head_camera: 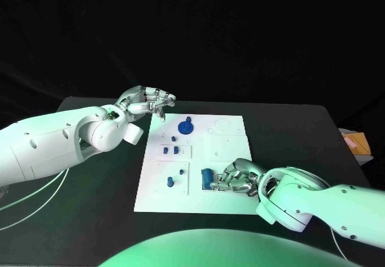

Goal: Assemble the parts on the task board

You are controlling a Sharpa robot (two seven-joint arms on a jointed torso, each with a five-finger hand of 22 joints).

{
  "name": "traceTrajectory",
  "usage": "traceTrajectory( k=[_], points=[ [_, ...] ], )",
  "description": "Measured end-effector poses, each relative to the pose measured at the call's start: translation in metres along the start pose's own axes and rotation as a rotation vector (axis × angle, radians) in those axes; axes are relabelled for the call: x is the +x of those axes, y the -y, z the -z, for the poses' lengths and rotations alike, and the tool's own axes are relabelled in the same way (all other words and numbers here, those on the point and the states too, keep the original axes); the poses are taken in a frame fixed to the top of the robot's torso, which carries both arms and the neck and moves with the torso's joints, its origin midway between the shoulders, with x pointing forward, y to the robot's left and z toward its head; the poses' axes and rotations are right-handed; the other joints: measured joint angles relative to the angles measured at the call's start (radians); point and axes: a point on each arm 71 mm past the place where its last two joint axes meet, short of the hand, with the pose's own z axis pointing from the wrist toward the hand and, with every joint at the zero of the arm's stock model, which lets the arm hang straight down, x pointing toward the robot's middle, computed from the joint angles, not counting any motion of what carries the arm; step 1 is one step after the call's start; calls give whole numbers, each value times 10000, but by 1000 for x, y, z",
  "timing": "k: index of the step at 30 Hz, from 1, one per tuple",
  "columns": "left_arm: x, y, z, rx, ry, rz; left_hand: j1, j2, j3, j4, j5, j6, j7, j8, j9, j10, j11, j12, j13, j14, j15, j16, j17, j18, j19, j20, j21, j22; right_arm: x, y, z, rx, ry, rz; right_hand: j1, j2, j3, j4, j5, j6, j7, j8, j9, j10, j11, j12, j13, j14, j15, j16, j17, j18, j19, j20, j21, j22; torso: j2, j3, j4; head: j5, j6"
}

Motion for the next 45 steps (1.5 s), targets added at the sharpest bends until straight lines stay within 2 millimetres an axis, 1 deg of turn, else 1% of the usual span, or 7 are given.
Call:
traceTrajectory(
  k=[12, 15, 21, 27, 32, 42, 45],
  points=[
    [-1, 0, 0, -24, 10, -3, 1, 0, 0, 0, 0, 0, 0, 0, 7, 0, 0, 0, -1, 0, 0, 0, 0, 0, 0, 0, 0, 0, 2, -1, -3, -4, -91, 17, 1, 48, 0, 0, -1, 0, 0, 0, 20, -1, 1, 51, -1, 0, 0, 0, 0, -2, -1, -70, 0, -2, -4, 4, -10, 29, 0],
    [0, 0, 0, -27, 4, -1, 0, 0, 0, 0, 0, 0, 0, 0, 7, 0, 0, 0, -1, 0, 0, 0, 0, 0, 0, 0, 0, 1, 2, -2, -4, -9, -115, 33, 1, 48, 0, 0, 0, 0, 1, 75, 35, 53, -53, 106, 0, 0, 0, 0, 0, -1, -1, -71, 41, -2, -9, -1, -11, 11, 0],
    [0, 0, 0, -31, -5, 2, 1, -1, 0, 0, 0, 0, 0, 0, 8, 0, 0, 0, -1, 0, 0, 0, 0, 0, 0, 0, 0, 1, 3, -3, -5, -8, -160, 110, -2, 45, 0, -1, -138, -36, -35, 154, 107, 53, -53, 107, 0, 0, 1, 0, -1, -1, -1, -71, 41, -3, -13, -8, 2, -10, 0],
    [0, 0, 1, -38, -2, 1, 1, -1, 0, 0, 0, 0, 0, 0, 7, 0, 0, 0, -2, 0, 0, 0, -1, 0, 0, 0, 0, 1, 3, -2, -6, 32, -195, 209, -55, -58, -125, -14, -299, -73, -71, 198, 161, 53, -53, 107, -1, 0, 1, 0, -1, -1, -1, -70, 41, -3, -13, -14, 2, 11, 0],
    [0, 0, 1, -40, -5, 2, 1, -1, 0, 0, 0, 0, 0, 0, 15, 0, 0, 0, -2, 0, 0, 0, 0, 0, 0, 0, 0, 2, 3, -2, -6, 24, -268, 288, -133, -328, -397, 19, -546, -72, -71, 272, 226, 53, -53, 107, -1, 0, 1, 0, -1, -1, -1, -70, 40, -4, -13, -14, -3, 18, 0],
    [0, 0, 1, -43, -14, 5, 1, -1, 0, 0, 0, 0, 0, 0, 18, 0, 0, 0, -2, 0, 0, 0, 0, 1, 0, 0, 0, -7, 4, -3, -6, -20, -294, 466, -147, -335, -442, 53, -545, -72, -71, 313, 257, 53, -52, 63, -1, -1, 1, 0, -1, -1, -1, -70, 40, -5, -12, -10, -10, 35, 0],
    [0, 0, 1, -43, -17, 6, 1, -1, 0, 0, 0, 0, 0, 0, 18, 0, 0, 0, -2, 0, 0, 0, 0, -1, 0, 0, 0, -7, 3, -2, -6, 3, -251, 504, -250, -231, -442, 53, -545, -77, -75, 313, 270, 53, -52, 63, 0, 0, 2, 0, 6, -1, -1, -70, 40, -6, -12, -9, -10, 35, 0]
  ],
)
